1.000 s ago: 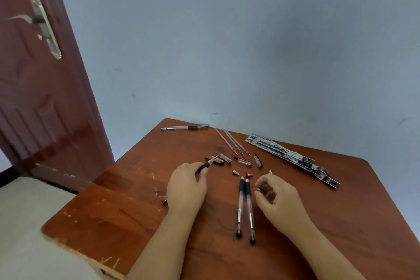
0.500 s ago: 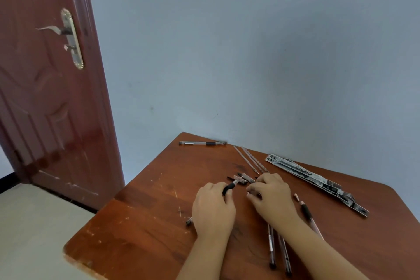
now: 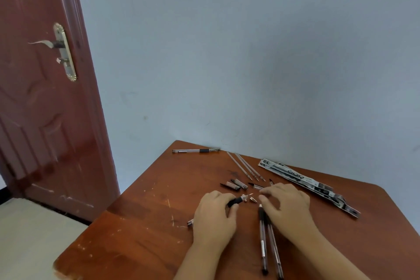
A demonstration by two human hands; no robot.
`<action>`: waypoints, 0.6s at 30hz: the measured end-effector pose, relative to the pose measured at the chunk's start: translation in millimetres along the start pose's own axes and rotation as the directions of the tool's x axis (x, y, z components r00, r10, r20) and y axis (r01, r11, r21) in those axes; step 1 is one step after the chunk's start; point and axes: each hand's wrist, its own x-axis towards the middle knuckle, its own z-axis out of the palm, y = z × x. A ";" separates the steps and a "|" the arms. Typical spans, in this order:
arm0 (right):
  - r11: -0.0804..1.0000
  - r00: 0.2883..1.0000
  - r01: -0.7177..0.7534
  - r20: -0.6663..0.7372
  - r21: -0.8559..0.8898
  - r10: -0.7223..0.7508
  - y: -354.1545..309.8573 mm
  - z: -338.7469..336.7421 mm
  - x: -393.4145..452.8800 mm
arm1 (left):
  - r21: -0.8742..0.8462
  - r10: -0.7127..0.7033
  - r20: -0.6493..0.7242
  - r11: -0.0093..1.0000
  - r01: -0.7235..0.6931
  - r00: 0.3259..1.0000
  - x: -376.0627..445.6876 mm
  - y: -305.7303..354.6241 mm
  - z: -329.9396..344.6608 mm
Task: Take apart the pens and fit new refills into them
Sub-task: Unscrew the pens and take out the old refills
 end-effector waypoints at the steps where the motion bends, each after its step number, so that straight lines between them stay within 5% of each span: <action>1: 0.999 1.000 0.022 -0.015 0.041 -0.022 3.6 -6.3 -4.0 | -0.027 0.064 0.019 0.998 -0.064 0.998 -0.7 2.0 0.8; 6: 0.985 0.996 0.056 0.065 0.165 -0.067 18.1 -20.0 -32.2 | -0.087 0.297 0.106 0.953 -0.289 0.949 -8.3 11.8 8.5; 14: 0.967 0.966 0.255 -0.036 -0.006 -0.255 25.1 -18.8 -39.2 | -0.118 0.369 0.114 0.927 -0.356 0.922 -11.3 15.4 11.4; 18: 0.970 0.967 0.244 -0.072 -0.001 -0.244 31.4 -21.0 -39.1 | -0.052 0.364 0.070 0.931 -0.361 0.929 -9.9 15.3 11.2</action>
